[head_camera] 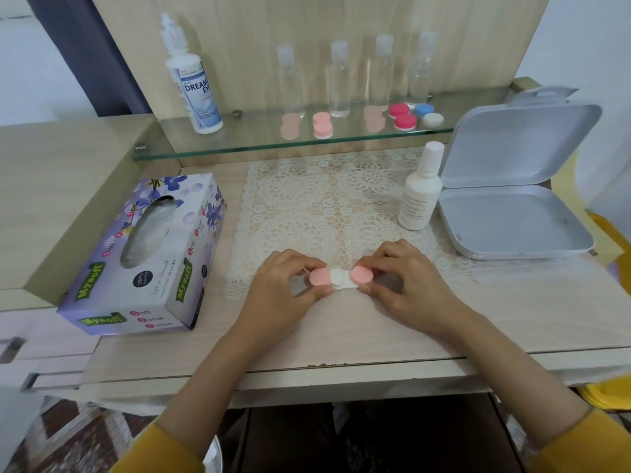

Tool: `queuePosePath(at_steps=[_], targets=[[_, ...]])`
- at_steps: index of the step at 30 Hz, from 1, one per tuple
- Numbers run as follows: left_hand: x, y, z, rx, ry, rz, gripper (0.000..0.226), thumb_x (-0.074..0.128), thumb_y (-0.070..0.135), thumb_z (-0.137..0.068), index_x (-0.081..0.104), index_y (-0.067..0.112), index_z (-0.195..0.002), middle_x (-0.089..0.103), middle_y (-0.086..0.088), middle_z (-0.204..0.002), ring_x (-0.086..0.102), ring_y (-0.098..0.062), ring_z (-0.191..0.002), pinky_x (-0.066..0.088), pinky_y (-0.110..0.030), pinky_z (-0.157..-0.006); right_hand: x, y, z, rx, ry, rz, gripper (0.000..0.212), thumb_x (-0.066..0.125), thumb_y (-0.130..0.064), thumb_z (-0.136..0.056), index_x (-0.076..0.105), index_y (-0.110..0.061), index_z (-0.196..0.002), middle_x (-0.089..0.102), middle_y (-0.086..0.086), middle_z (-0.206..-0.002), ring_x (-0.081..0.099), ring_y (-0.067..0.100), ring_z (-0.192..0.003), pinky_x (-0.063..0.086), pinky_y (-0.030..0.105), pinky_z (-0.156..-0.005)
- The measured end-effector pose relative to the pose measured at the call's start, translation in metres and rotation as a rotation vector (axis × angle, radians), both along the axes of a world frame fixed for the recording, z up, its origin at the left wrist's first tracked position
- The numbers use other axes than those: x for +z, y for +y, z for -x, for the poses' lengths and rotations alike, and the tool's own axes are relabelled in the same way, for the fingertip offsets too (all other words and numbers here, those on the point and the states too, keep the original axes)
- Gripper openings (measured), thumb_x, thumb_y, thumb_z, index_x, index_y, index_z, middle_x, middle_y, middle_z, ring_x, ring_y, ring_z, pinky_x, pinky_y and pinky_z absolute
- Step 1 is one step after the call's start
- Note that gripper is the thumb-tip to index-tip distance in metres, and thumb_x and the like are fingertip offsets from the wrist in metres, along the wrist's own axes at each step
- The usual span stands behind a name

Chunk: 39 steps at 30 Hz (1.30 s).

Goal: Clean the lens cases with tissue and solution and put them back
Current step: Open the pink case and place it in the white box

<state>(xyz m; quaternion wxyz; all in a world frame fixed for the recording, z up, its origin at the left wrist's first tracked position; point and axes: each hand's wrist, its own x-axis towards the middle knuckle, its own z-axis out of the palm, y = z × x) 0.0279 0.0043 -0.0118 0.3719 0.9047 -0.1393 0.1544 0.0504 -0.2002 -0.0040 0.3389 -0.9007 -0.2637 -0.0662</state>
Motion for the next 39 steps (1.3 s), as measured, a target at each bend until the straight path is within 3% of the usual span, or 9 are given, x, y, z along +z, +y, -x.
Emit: queuePosePath(at_steps=[3, 6, 9, 17, 19, 24, 29, 36, 39], targets=[[-0.001, 0.007, 0.002, 0.034, 0.049, -0.054, 0.033, 0.078, 0.032, -0.065, 0.07, 0.019, -0.094, 0.057, 0.013, -0.089, 0.052, -0.011, -0.088, 0.032, -0.006, -0.081, 0.0, 0.0, 0.001, -0.003, 0.002, 0.0, 0.025, 0.061, -0.029, -0.073, 0.071, -0.017, -0.093, 0.052, -0.009, -0.077, 0.046, 0.02, -0.076, 0.03, 0.015, -0.071], [0.0, 0.008, 0.002, 0.018, 0.064, -0.076, 0.048, 0.071, 0.048, -0.061, 0.069, 0.019, -0.099, 0.055, 0.013, -0.092, 0.049, -0.008, -0.09, 0.03, -0.005, -0.084, 0.001, 0.001, 0.001, -0.006, 0.01, -0.001, 0.026, 0.061, -0.029, -0.073, 0.071, -0.017, -0.094, 0.054, -0.005, -0.078, 0.047, 0.021, -0.077, 0.032, 0.017, -0.072], [0.004, 0.002, 0.0, -0.01, 0.097, -0.077, 0.06, 0.056, 0.063, -0.058, 0.068, 0.024, -0.102, 0.057, 0.012, -0.094, 0.048, -0.006, -0.089, 0.033, -0.013, -0.082, 0.001, 0.001, 0.001, -0.009, 0.002, 0.002, 0.027, 0.061, -0.029, -0.073, 0.071, -0.017, -0.095, 0.055, -0.004, -0.078, 0.047, 0.021, -0.077, 0.032, 0.016, -0.072], [0.001, -0.01, -0.005, 0.001, 0.096, -0.021, 0.043, 0.052, 0.062, -0.062, 0.07, 0.031, -0.086, 0.061, 0.012, -0.086, 0.05, -0.007, -0.083, 0.039, -0.03, -0.079, 0.0, 0.003, 0.0, -0.085, 0.026, -0.031, 0.034, 0.069, -0.049, -0.065, 0.071, -0.024, -0.087, 0.058, -0.01, -0.075, 0.049, 0.011, -0.077, 0.036, 0.021, -0.07], [0.001, -0.01, -0.004, -0.005, 0.087, -0.029, 0.043, 0.052, 0.061, -0.063, 0.07, 0.03, -0.087, 0.061, 0.012, -0.087, 0.05, -0.008, -0.083, 0.04, -0.033, -0.079, 0.0, 0.003, -0.001, -0.129, 0.044, -0.035, 0.03, 0.078, -0.04, -0.064, 0.069, -0.02, -0.084, 0.06, -0.008, -0.076, 0.05, 0.012, -0.077, 0.039, 0.027, -0.07], [0.0, -0.011, -0.006, -0.019, 0.058, -0.072, 0.045, 0.051, 0.058, -0.065, 0.071, 0.026, -0.089, 0.055, 0.017, -0.087, 0.047, -0.008, -0.083, 0.04, -0.036, -0.08, 0.002, 0.008, 0.001, -0.14, 0.024, -0.028, 0.025, 0.08, -0.027, -0.065, 0.062, -0.014, -0.076, 0.058, -0.004, -0.074, 0.049, 0.014, -0.072, 0.038, 0.025, -0.065], [-0.003, -0.012, -0.004, -0.026, 0.011, -0.092, 0.042, 0.052, 0.055, -0.067, 0.071, 0.023, -0.088, 0.053, 0.017, -0.086, 0.046, -0.008, -0.082, 0.038, -0.033, -0.077, 0.003, 0.007, 0.001, -0.081, -0.016, -0.011, 0.022, 0.079, -0.023, -0.067, 0.065, -0.01, -0.079, 0.051, -0.011, -0.072, 0.047, 0.012, -0.066, 0.031, 0.011, -0.062], [-0.004, -0.011, -0.006, -0.042, -0.016, -0.107, 0.039, 0.052, 0.05, -0.071, 0.071, 0.023, -0.091, 0.057, 0.012, -0.088, 0.048, -0.011, -0.081, 0.041, -0.035, -0.075, 0.006, -0.002, 0.002, 0.065, 0.078, 0.001, 0.028, 0.06, -0.027, -0.074, 0.07, -0.022, -0.099, 0.06, -0.01, -0.091, 0.053, 0.014, -0.084, 0.04, 0.025, -0.076], [-0.005, -0.01, -0.006, -0.044, -0.01, -0.099, 0.04, 0.051, 0.051, -0.071, 0.071, 0.023, -0.092, 0.054, 0.015, -0.088, 0.047, -0.009, -0.082, 0.038, -0.032, -0.077, 0.008, -0.001, 0.005, 0.006, 0.087, 0.043, 0.039, 0.067, -0.036, -0.073, 0.066, -0.027, -0.111, 0.055, -0.014, -0.096, 0.052, 0.011, -0.091, 0.038, 0.024, -0.078]])
